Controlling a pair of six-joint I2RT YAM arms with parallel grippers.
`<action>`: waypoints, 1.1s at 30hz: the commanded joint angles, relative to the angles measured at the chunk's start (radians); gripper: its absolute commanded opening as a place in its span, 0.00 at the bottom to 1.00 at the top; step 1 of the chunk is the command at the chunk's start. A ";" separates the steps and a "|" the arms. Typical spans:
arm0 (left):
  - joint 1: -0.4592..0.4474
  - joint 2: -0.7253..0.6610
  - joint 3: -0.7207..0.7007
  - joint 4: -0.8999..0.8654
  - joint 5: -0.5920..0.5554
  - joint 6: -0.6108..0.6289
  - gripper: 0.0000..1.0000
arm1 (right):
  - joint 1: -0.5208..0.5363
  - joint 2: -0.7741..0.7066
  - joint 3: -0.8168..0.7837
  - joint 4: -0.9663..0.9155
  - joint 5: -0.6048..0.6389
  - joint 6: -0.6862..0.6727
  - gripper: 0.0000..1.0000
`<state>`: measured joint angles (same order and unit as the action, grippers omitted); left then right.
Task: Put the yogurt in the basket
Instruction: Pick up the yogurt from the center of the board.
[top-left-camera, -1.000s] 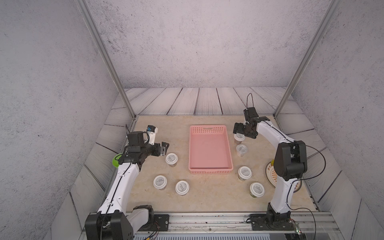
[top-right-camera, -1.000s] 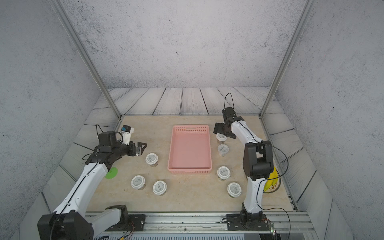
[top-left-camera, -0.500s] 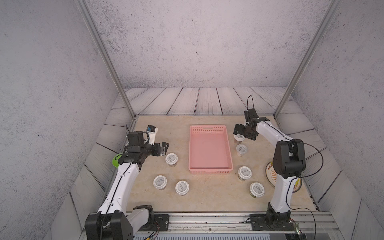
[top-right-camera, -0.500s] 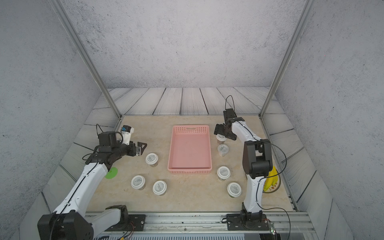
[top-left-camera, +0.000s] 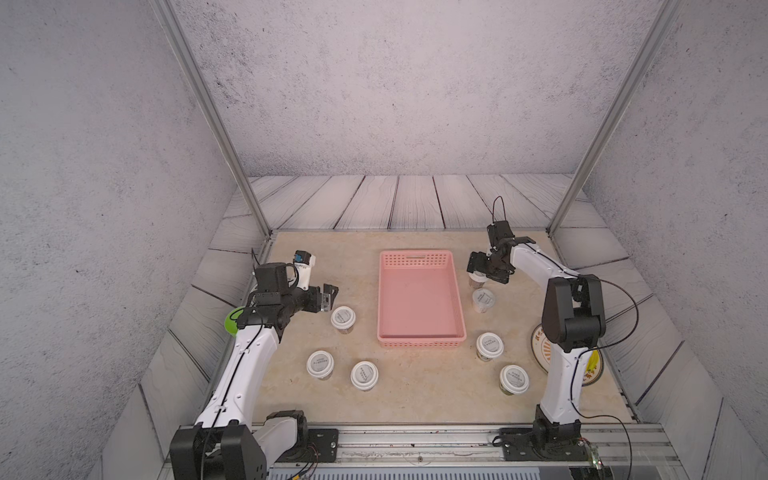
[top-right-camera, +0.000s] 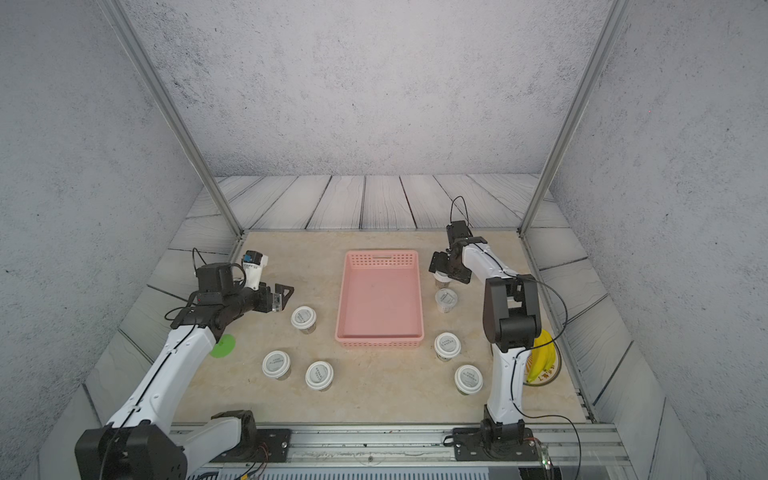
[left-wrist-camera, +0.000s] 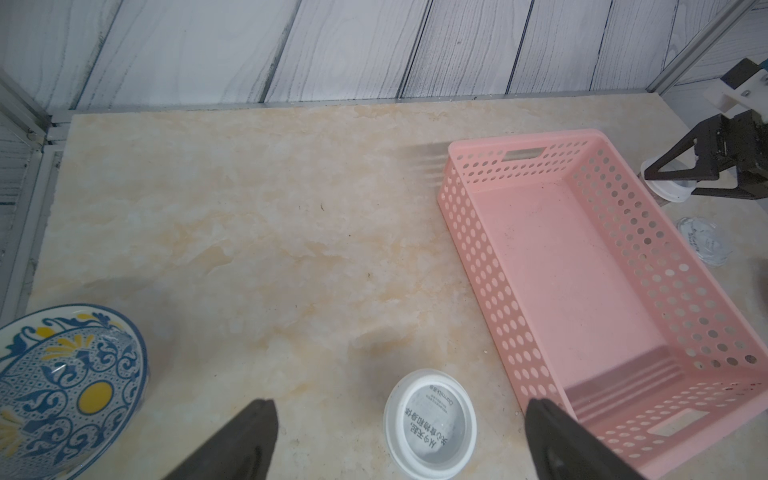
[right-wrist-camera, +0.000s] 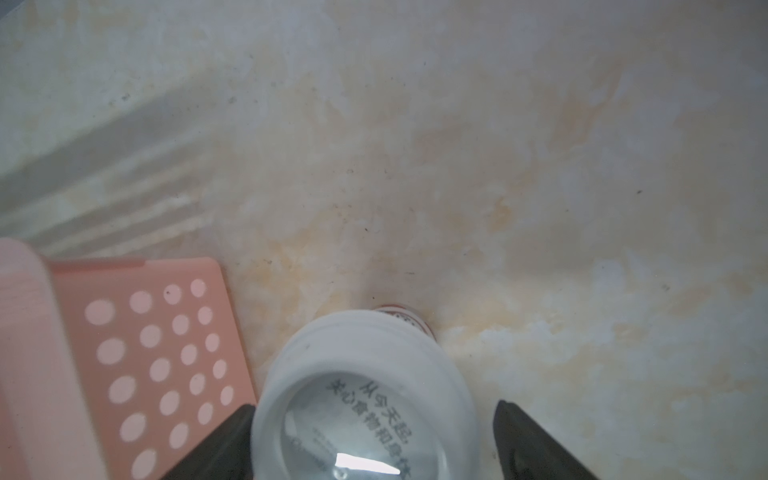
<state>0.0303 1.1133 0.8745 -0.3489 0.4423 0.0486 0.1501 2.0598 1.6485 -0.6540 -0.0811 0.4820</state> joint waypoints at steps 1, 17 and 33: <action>-0.004 -0.006 0.002 0.003 0.015 0.008 0.98 | -0.007 0.001 0.023 -0.006 -0.019 0.003 0.88; -0.005 -0.009 0.003 0.000 0.010 0.010 0.98 | -0.008 -0.042 -0.002 0.002 -0.025 0.003 0.81; -0.004 -0.015 0.000 0.002 0.012 0.010 0.99 | -0.007 -0.073 -0.015 0.011 -0.029 0.000 0.75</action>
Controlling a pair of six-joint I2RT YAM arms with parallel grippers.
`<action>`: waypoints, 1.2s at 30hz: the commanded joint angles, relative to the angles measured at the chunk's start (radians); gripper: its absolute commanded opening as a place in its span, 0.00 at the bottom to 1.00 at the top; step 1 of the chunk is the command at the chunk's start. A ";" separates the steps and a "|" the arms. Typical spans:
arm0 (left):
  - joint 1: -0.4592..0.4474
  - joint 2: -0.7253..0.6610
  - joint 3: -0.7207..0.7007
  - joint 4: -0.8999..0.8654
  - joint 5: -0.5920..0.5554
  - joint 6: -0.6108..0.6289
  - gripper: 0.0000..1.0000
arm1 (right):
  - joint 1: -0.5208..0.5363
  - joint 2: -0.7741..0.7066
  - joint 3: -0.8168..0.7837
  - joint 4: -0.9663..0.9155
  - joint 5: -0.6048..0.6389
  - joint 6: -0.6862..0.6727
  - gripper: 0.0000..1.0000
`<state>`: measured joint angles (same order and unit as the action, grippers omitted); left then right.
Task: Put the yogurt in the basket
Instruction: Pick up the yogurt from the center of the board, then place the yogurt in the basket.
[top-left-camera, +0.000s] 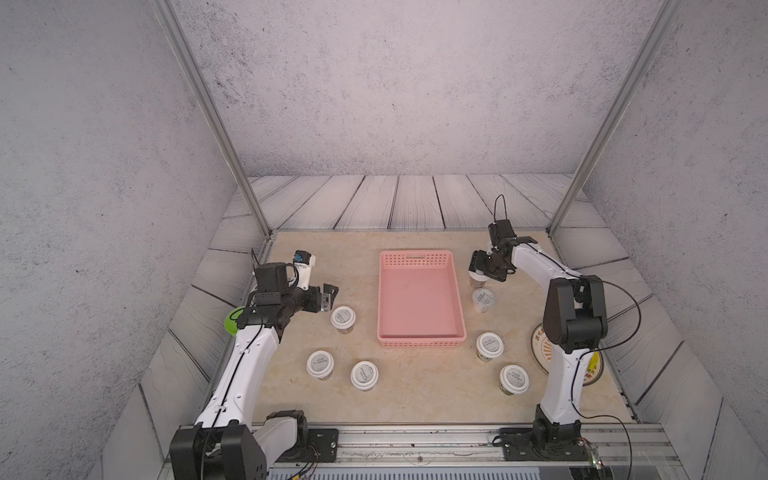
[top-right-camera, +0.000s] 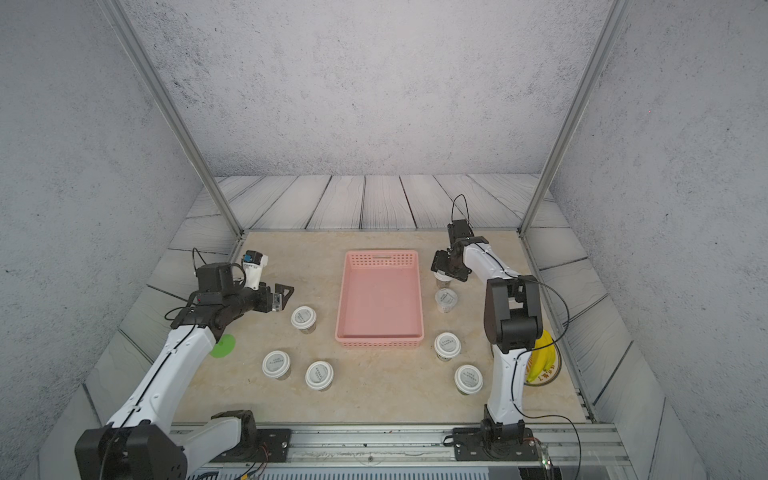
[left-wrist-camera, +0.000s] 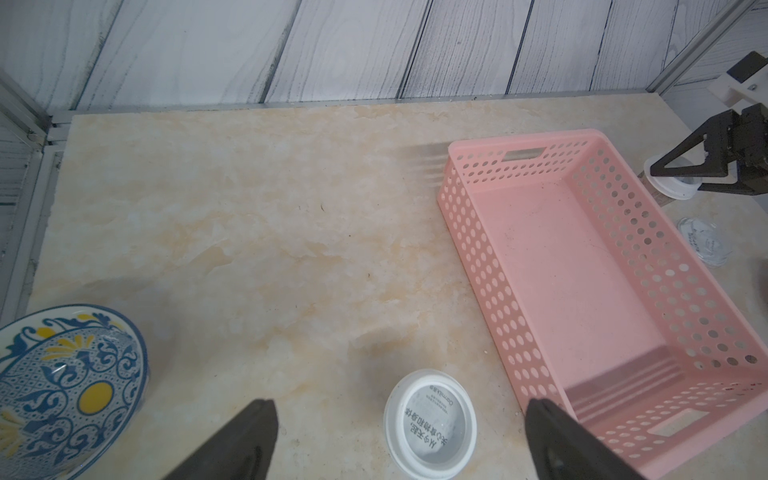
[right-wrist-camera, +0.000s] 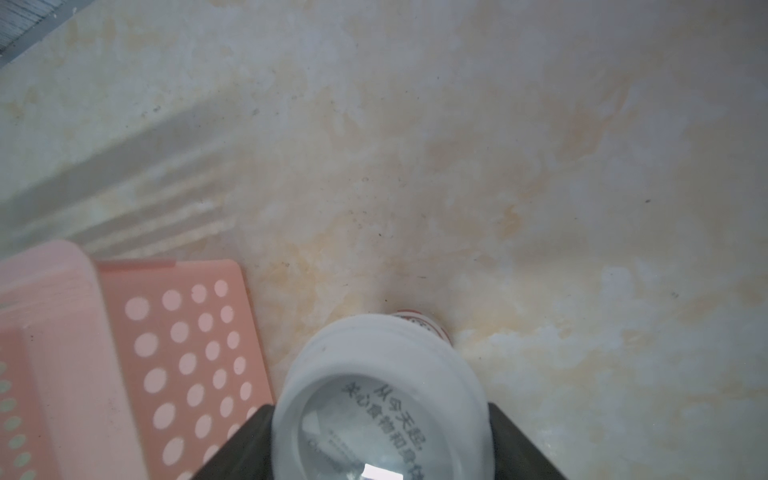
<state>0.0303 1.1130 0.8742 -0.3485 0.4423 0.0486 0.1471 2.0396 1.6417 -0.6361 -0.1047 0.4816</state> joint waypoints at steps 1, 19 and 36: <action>-0.005 -0.016 -0.003 0.006 0.017 0.010 0.98 | -0.004 -0.056 -0.005 -0.009 -0.009 -0.001 0.75; -0.005 -0.018 0.000 0.002 0.010 0.010 0.98 | 0.018 -0.160 0.064 -0.072 -0.094 0.021 0.72; -0.004 -0.024 -0.003 0.006 0.012 0.009 0.98 | 0.240 -0.002 0.348 -0.170 -0.093 0.020 0.72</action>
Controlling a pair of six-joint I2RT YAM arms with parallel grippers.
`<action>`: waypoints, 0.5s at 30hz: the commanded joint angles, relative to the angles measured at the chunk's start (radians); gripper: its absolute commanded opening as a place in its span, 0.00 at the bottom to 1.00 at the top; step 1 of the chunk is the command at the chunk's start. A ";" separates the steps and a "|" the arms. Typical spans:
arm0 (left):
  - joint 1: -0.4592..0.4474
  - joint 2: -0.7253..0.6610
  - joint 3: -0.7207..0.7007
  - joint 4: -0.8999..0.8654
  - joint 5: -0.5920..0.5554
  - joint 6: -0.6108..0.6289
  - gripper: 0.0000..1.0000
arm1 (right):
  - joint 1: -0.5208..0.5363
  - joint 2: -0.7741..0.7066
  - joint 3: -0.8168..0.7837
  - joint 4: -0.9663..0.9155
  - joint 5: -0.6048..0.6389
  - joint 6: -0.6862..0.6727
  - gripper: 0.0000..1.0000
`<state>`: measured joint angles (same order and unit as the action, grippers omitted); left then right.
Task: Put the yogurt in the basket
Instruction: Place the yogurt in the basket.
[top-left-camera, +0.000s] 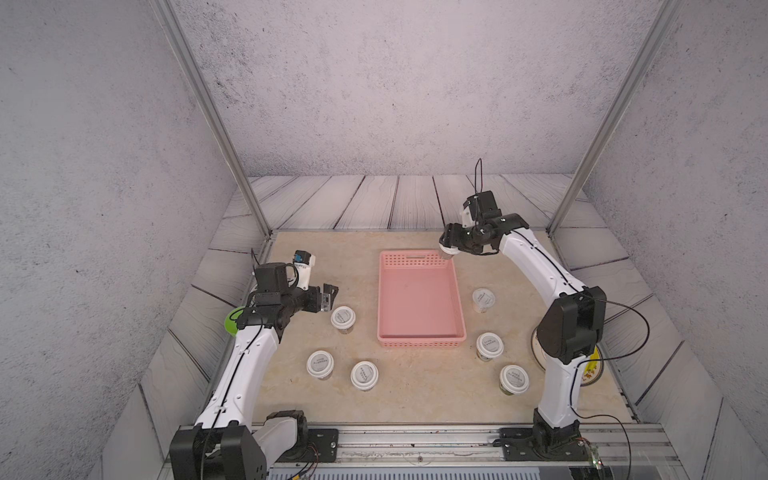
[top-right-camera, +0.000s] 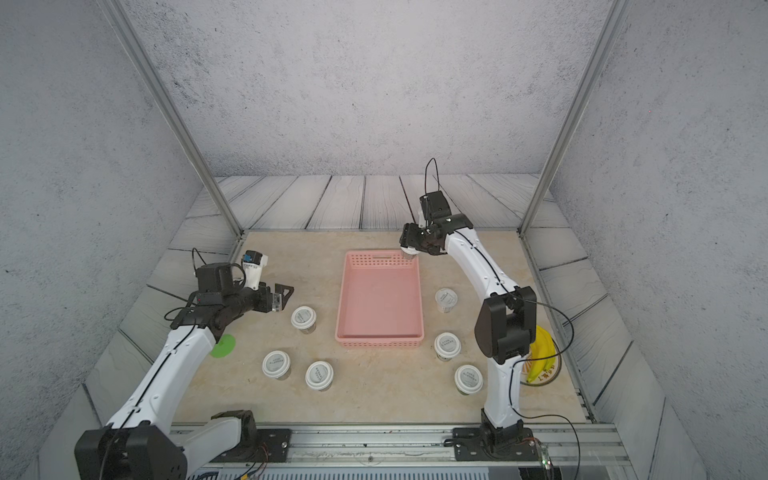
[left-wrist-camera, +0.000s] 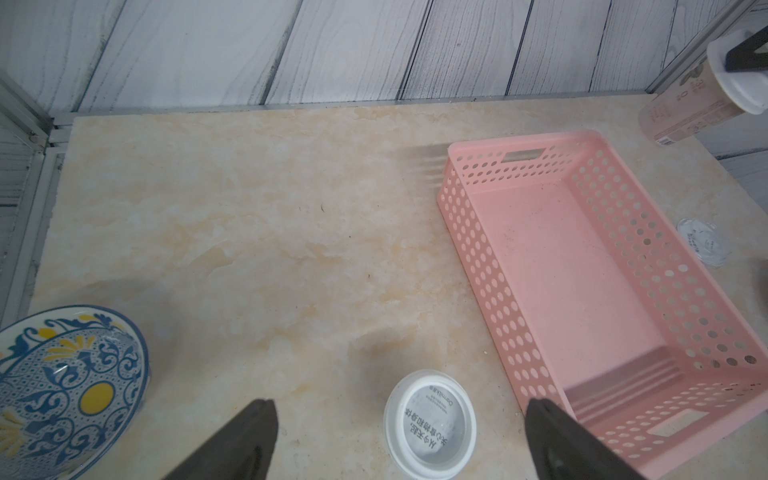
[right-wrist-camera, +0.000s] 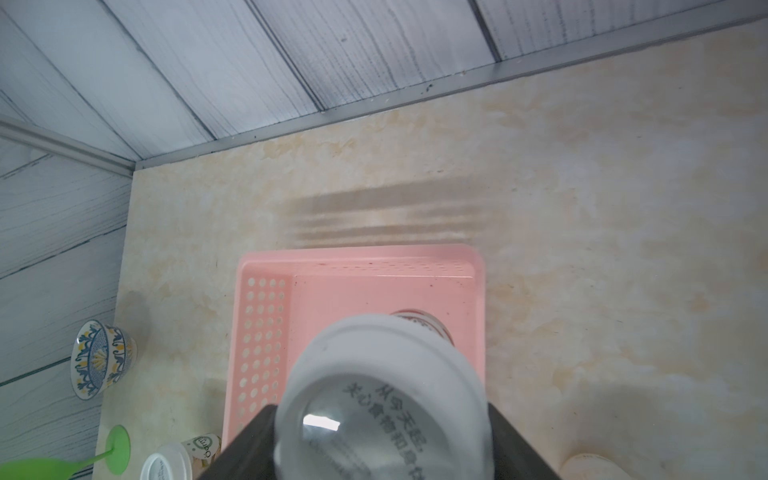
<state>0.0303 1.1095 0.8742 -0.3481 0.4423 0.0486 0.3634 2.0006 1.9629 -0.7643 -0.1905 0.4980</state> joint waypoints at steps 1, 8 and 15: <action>-0.004 -0.020 -0.008 0.011 0.016 0.010 0.98 | 0.038 0.052 0.042 -0.047 -0.009 0.002 0.72; -0.006 -0.020 -0.010 0.013 0.019 0.007 0.98 | 0.109 0.147 0.118 -0.038 -0.015 0.028 0.72; -0.007 -0.019 -0.007 0.012 0.017 0.008 0.99 | 0.155 0.280 0.250 -0.059 -0.012 0.045 0.72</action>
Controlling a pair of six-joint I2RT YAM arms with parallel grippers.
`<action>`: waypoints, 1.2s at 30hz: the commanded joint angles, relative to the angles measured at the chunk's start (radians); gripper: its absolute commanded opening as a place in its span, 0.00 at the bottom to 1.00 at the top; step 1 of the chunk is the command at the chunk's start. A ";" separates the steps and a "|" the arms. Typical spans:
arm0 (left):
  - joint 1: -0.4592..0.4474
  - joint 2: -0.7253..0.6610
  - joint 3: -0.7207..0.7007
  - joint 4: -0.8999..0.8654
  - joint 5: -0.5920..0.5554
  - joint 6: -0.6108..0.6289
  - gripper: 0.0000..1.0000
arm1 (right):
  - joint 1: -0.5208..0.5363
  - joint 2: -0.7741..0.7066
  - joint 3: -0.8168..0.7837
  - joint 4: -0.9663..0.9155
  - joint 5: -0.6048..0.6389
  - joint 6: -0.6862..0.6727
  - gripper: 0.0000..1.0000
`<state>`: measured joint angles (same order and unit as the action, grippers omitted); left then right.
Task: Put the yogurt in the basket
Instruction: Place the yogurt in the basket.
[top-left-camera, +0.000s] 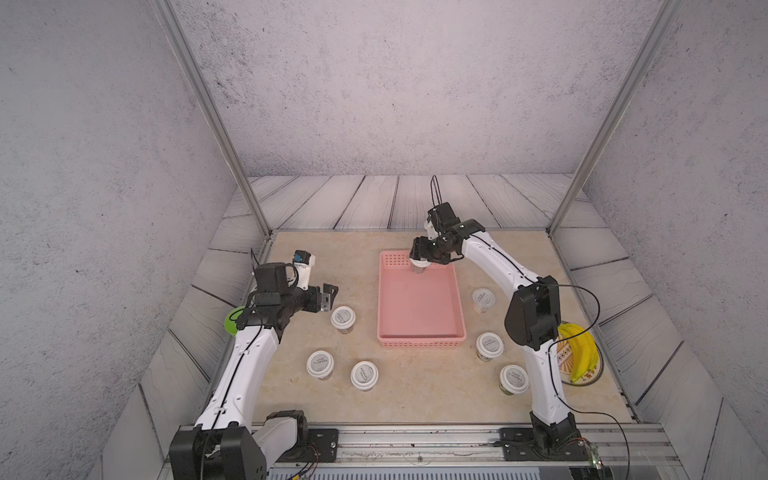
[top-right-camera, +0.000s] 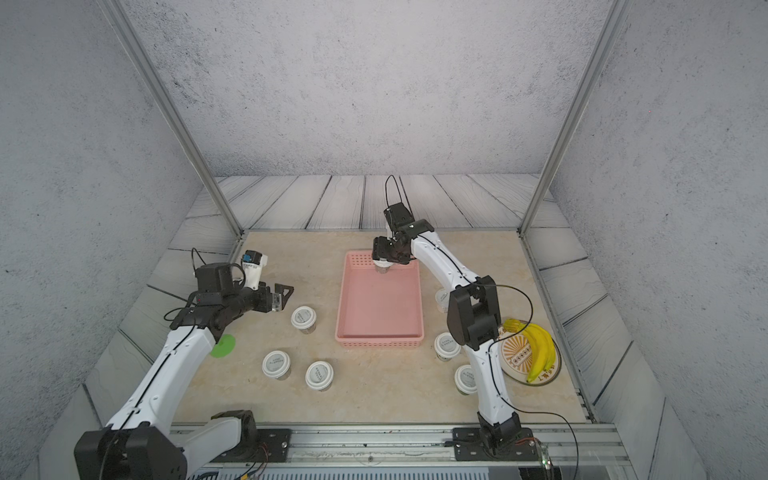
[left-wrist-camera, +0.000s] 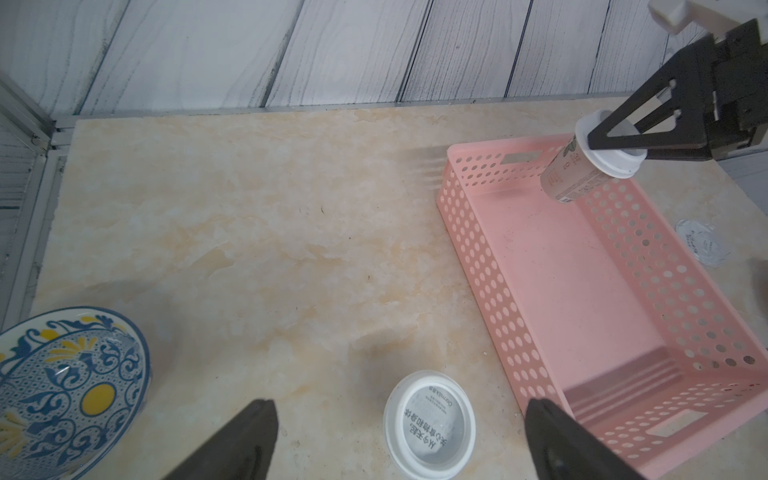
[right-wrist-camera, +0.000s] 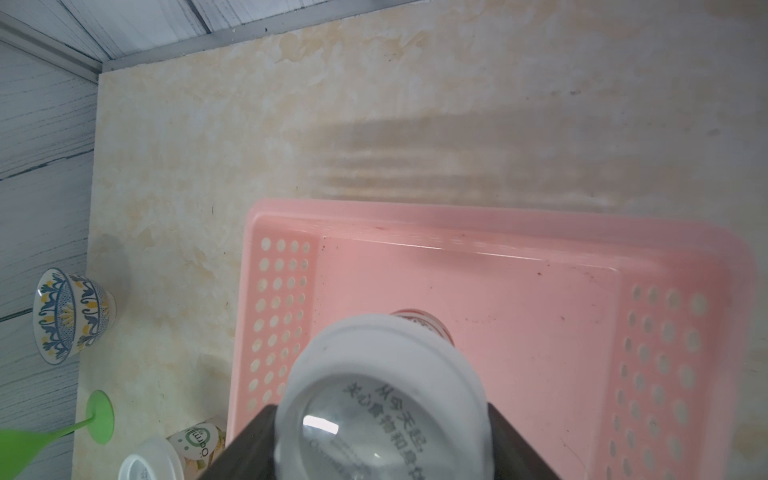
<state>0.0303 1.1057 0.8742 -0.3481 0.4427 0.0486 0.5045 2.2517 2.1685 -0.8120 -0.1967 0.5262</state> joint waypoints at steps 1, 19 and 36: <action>-0.007 -0.015 -0.009 0.013 0.018 0.008 0.98 | 0.020 0.049 0.069 -0.015 -0.004 0.017 0.72; -0.008 0.003 0.008 0.000 0.010 0.007 0.98 | 0.083 0.253 0.284 -0.019 0.029 0.036 0.72; -0.010 0.003 0.000 0.009 0.014 0.007 0.98 | 0.110 0.313 0.320 -0.031 0.032 0.026 0.72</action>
<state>0.0254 1.1076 0.8742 -0.3481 0.4423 0.0486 0.6048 2.5381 2.4706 -0.8192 -0.1802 0.5510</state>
